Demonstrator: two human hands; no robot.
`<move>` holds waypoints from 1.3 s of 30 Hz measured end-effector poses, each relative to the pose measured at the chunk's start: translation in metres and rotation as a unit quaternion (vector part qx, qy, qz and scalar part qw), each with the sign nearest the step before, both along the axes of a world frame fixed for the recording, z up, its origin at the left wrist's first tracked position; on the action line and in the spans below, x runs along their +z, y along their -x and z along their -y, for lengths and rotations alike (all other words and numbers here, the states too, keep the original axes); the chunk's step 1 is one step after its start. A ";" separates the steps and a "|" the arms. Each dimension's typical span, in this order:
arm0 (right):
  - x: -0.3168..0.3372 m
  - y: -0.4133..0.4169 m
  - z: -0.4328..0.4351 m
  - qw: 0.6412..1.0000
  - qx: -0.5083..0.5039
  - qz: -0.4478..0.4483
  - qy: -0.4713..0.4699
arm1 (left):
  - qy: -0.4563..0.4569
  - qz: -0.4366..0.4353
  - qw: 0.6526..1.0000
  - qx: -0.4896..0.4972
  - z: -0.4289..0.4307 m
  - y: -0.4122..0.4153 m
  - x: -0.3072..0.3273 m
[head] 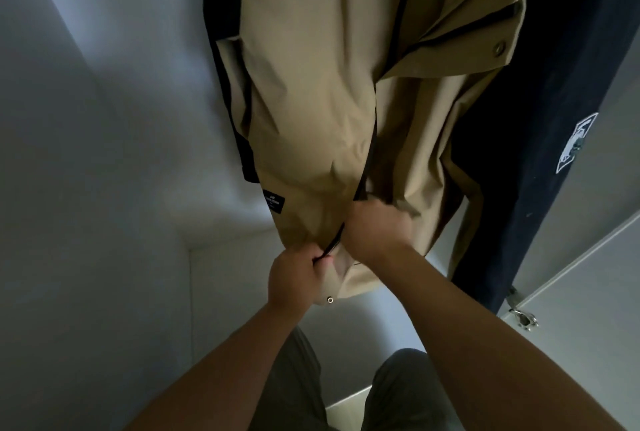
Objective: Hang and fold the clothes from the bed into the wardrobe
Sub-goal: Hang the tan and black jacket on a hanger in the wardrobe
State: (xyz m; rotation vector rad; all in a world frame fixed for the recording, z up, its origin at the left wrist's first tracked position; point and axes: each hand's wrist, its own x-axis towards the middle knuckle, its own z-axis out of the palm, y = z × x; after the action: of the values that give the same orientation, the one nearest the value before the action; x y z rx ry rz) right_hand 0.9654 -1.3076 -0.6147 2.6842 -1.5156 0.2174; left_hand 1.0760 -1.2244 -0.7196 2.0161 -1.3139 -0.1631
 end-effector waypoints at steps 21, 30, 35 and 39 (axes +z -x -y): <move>0.025 -0.012 -0.011 0.996 0.046 -0.010 0.073 | 0.001 -0.007 1.000 0.011 0.030 -0.025 0.006; -0.002 -0.015 -0.014 0.991 0.126 -0.005 0.038 | -0.022 0.006 1.000 -0.007 0.032 -0.030 0.008; 0.000 -0.014 0.000 0.978 0.208 -0.029 0.014 | -0.003 -0.010 1.000 -0.005 0.031 -0.030 0.007; 0.005 -0.011 0.013 0.975 0.217 -0.042 0.030 | -0.002 -0.018 1.000 -0.005 0.031 -0.036 0.003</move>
State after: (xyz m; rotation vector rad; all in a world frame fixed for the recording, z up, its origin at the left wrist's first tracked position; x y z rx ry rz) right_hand 0.9765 -1.3210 -0.6100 2.8962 -0.8685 0.1585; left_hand 1.1119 -1.2554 -0.7165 2.0009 -1.3031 -0.2047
